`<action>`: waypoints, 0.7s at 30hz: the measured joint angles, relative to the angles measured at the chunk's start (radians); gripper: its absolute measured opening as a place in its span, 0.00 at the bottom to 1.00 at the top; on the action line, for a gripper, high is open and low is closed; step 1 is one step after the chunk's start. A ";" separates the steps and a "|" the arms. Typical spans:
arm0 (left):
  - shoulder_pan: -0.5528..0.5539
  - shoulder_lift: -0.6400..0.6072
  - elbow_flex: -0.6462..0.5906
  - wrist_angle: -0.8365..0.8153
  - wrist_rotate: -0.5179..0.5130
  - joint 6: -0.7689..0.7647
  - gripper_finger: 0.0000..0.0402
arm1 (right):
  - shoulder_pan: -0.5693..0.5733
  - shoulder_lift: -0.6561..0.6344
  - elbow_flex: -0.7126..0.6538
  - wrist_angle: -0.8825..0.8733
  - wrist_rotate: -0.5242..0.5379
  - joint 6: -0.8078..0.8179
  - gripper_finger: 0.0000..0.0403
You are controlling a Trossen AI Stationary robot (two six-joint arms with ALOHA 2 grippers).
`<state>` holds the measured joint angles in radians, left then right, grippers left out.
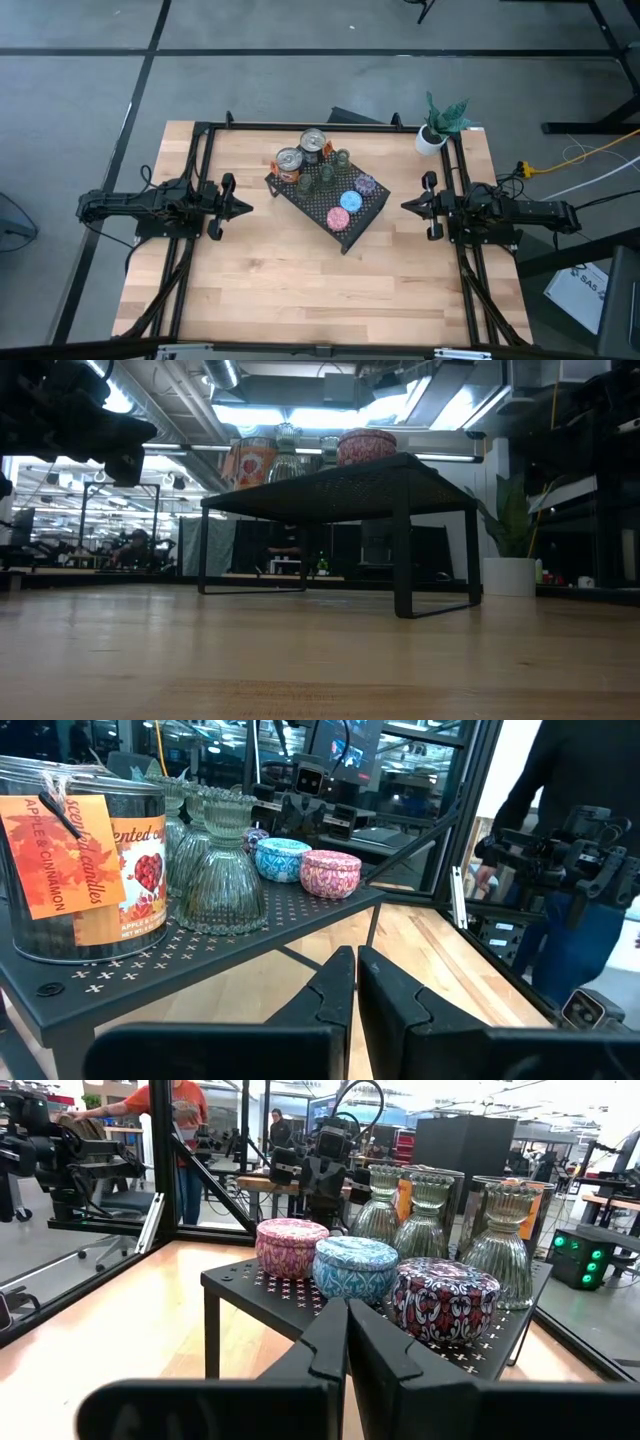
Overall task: Pick & Place candle stick holders
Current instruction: Return to Home Position
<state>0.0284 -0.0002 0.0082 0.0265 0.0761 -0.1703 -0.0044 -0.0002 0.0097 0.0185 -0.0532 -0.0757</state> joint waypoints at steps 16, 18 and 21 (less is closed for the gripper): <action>0.000 0.000 0.000 0.000 0.000 0.000 0.03 | 0.000 0.000 0.000 0.000 -0.002 0.000 0.04; 0.000 0.000 0.000 0.000 0.000 0.000 0.02 | 0.000 0.000 0.000 0.000 -0.002 0.000 0.04; 0.000 0.000 0.000 0.000 0.000 0.000 0.02 | 0.000 0.000 0.000 0.000 -0.002 0.000 0.04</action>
<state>0.0282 -0.0002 0.0082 0.0265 0.0761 -0.1703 -0.0044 -0.0002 0.0097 0.0188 -0.0552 -0.0757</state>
